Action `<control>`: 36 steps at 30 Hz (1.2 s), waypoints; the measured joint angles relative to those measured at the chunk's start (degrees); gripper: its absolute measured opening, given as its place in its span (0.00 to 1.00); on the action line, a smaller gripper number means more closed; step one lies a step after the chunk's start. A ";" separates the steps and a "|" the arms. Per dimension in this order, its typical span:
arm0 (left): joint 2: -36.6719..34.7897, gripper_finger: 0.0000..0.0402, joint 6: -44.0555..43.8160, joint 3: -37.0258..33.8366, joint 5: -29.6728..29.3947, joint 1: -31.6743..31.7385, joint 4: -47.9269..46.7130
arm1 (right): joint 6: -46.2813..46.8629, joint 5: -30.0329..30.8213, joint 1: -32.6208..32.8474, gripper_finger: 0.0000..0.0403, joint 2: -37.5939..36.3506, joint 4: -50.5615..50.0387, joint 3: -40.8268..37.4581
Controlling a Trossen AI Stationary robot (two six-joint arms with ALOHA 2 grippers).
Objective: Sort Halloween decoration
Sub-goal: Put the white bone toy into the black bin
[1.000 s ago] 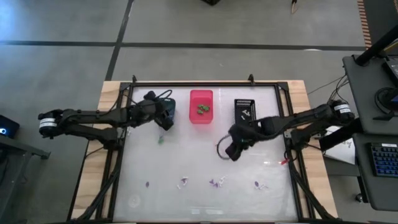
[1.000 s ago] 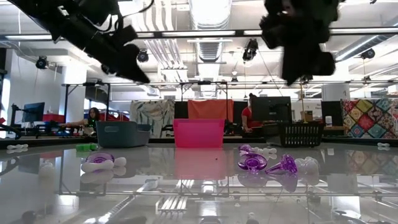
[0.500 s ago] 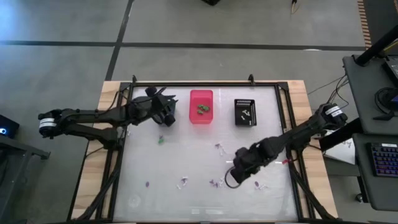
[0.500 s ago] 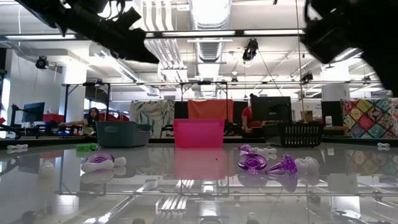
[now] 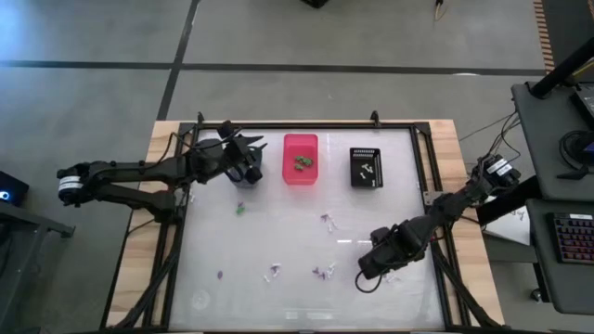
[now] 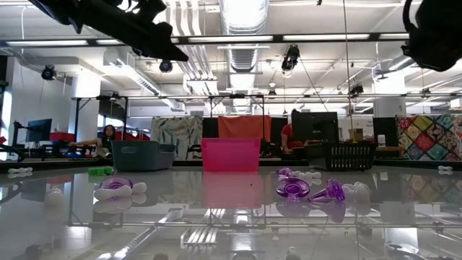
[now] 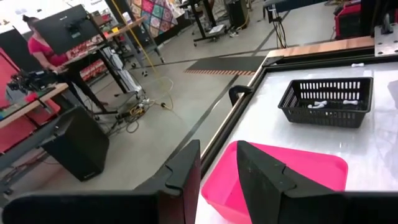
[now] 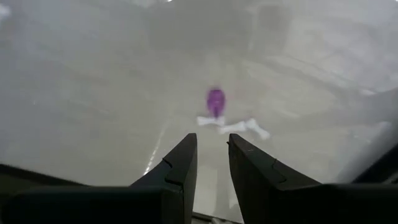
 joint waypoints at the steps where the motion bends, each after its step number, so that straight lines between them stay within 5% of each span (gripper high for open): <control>1: 0.00 0.22 0.29 0.00 0.00 0.02 -0.01 | 0.06 0.00 0.21 0.20 0.00 -0.40 -0.01; 3: 0.00 0.22 0.33 0.00 0.01 0.02 -0.01 | -2.02 0.03 0.97 0.20 0.00 -1.47 -0.06; 11: 0.00 0.22 0.59 0.00 0.01 0.02 -0.07 | -37.63 4.50 8.48 0.20 0.11 -1.53 -0.10; 23: 0.00 0.22 0.08 -0.04 0.01 0.02 -1.74 | -32.94 6.81 17.50 0.20 5.39 0.14 -0.73; 36: 0.00 0.22 -1.71 -0.07 0.04 0.02 -2.06 | -35.27 8.40 18.76 0.20 10.93 1.31 -0.73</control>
